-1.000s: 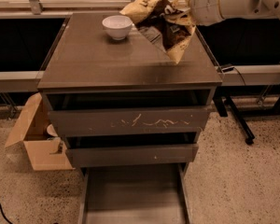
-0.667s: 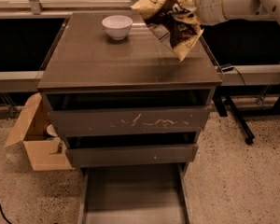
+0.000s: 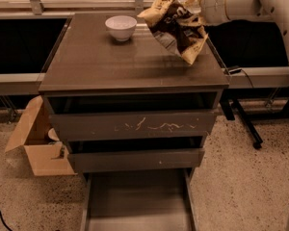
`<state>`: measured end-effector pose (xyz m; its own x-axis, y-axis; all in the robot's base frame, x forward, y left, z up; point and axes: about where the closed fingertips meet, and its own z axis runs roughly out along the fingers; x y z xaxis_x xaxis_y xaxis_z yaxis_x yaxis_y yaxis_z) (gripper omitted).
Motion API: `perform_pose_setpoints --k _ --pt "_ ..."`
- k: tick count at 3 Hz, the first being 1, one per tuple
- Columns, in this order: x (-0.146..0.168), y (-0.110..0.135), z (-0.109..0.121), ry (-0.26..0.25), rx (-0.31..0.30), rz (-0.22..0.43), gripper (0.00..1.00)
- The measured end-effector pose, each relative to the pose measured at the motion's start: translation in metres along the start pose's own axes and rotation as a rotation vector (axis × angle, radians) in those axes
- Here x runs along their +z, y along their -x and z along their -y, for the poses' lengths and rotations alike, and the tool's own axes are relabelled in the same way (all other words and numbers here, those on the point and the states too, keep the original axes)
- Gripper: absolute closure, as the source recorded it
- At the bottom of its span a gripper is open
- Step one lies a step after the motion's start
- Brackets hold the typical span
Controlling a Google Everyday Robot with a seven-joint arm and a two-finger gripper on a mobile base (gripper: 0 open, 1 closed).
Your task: Pick brown chip bag from bottom drawer and place on counter
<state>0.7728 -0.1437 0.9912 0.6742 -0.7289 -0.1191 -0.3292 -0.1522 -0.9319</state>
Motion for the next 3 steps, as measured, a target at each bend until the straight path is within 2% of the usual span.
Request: perform_pose_setpoints --k 1,2,3 --pt "0.012 -0.001 -0.001 0.013 0.005 0.045 0.04" --pt "0.002 0.002 0.014 -0.016 -0.005 0.078 0.00" --pt "-0.017 0.007 0.032 -0.045 -0.027 0.082 0.00"
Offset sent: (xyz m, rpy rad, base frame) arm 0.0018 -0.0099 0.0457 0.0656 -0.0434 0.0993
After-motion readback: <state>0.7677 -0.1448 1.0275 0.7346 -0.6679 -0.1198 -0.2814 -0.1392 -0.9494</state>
